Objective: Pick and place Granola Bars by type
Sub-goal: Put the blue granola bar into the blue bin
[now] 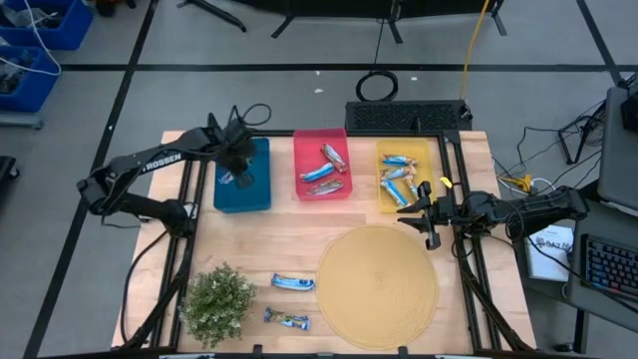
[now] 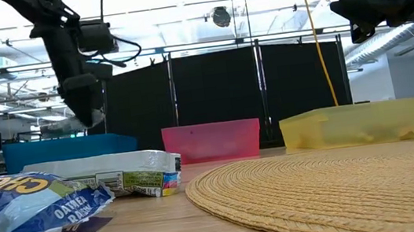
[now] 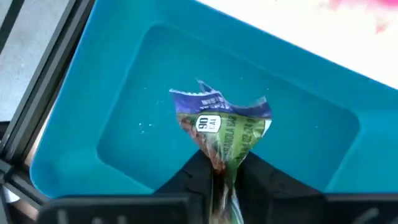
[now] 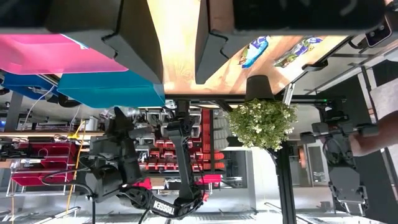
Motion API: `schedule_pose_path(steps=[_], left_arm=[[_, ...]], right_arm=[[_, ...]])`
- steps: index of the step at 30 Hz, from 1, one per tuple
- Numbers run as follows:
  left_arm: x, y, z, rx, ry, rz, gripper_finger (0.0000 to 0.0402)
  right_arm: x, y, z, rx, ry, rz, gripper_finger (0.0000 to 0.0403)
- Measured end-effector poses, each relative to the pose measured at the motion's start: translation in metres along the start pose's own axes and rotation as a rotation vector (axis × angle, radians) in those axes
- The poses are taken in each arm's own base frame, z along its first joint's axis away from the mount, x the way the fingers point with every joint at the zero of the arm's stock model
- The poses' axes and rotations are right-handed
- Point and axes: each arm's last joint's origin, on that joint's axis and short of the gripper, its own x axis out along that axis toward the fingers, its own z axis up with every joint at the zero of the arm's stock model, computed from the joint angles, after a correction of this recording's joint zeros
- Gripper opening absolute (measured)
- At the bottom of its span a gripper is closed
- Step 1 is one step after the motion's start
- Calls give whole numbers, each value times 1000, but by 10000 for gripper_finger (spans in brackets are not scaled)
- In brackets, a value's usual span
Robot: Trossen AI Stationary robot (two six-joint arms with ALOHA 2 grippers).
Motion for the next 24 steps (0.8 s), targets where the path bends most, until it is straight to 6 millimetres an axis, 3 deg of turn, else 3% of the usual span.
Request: schedule_pose_path(steps=[8, 12, 19, 24], left_arm=[[0, -1, 3, -26, -37, -7, 128], [-3, -14, 6, -7, -82, -233, 136], [-24, -68, 14, 239, -258, -680, 126], [-40, -130, 20, 495, -434, -764, 122]], right_arm=[[0, 0, 0, 0, 0, 0, 86], [0, 0, 0, 0, 0, 0, 86], [0, 0, 0, 0, 0, 0, 86], [0, 0, 0, 0, 0, 0, 86]])
